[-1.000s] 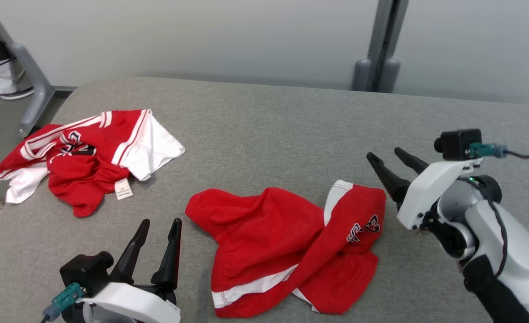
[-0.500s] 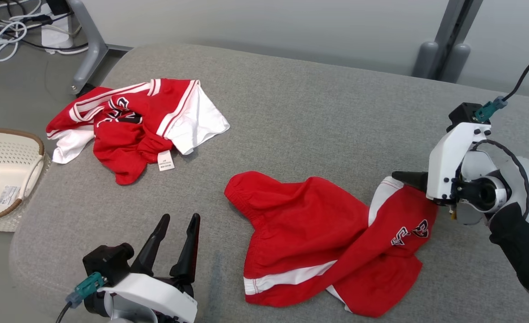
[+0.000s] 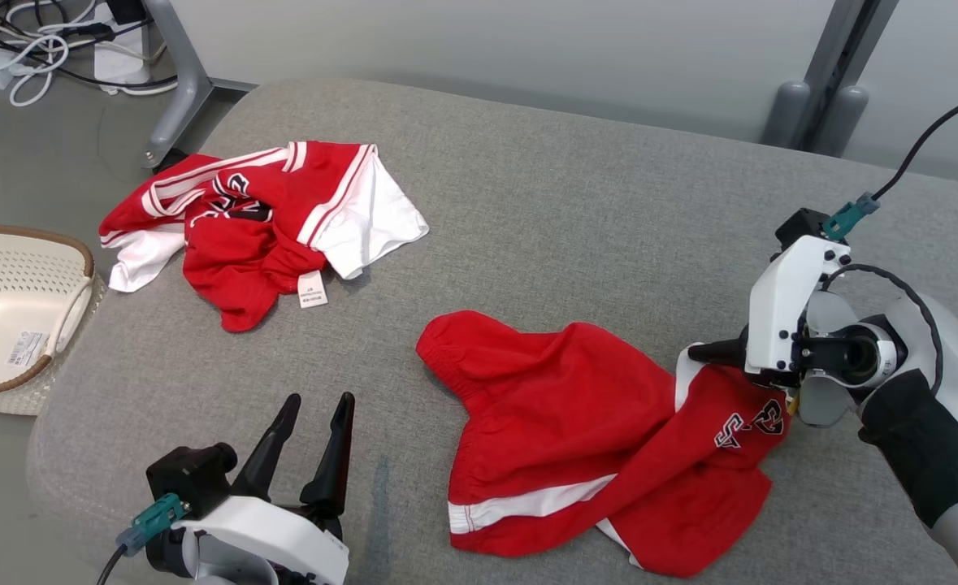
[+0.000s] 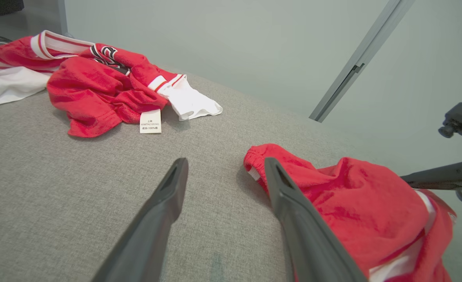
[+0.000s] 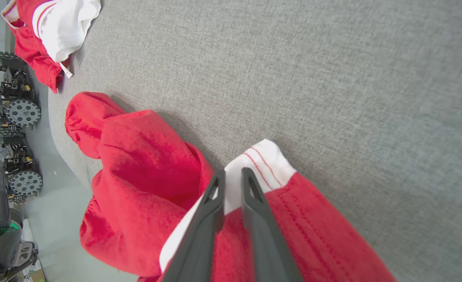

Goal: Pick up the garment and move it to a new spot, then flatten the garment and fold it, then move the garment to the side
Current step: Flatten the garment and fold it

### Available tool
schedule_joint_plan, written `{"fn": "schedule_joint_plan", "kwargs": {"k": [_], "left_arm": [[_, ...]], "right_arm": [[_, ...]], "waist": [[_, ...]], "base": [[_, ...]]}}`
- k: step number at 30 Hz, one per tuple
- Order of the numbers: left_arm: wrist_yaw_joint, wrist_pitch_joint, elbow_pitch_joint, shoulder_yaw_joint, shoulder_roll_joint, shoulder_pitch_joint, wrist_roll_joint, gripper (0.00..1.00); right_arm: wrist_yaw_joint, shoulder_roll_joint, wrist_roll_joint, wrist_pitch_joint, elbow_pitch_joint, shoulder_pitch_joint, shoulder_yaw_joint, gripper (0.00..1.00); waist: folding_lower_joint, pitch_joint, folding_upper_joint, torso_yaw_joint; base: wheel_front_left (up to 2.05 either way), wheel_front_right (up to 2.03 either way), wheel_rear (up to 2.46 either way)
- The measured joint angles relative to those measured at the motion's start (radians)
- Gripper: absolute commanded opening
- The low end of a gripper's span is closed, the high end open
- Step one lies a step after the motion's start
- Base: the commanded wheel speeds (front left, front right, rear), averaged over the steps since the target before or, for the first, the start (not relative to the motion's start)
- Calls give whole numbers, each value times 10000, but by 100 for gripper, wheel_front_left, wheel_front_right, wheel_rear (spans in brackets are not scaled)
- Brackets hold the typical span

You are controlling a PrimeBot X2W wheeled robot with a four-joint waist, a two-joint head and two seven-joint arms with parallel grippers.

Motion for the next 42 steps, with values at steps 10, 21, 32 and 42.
{"fn": "schedule_joint_plan", "kwargs": {"k": [10, 21, 32, 42], "left_arm": [[-2, 8, 163, -2, 217, -12, -33, 100], [0, 96, 84, -52, 360, -22, -50, 100], [-61, 102, 234, -244, 270, -185, -109, 100], [-98, 0, 464, -368, 130, -346, -198, 100]], "right_arm": [[0, -251, 493, -318, -1267, 347, 345, 0], [0, -757, 575, -2458, -1877, 667, 305, 100], [0, -514, 849, -2029, -548, 248, 596, 100], [0, -240, 859, -1256, 882, -141, 957, 100]], "waist": [[0, -296, 0, -622], [0, -443, 0, -1179], [0, -206, 0, -660], [0, 102, 0, 63]], "base": [[0, 0, 0], [0, 0, 0], [0, 0, 0], [0, 0, 0]]}}
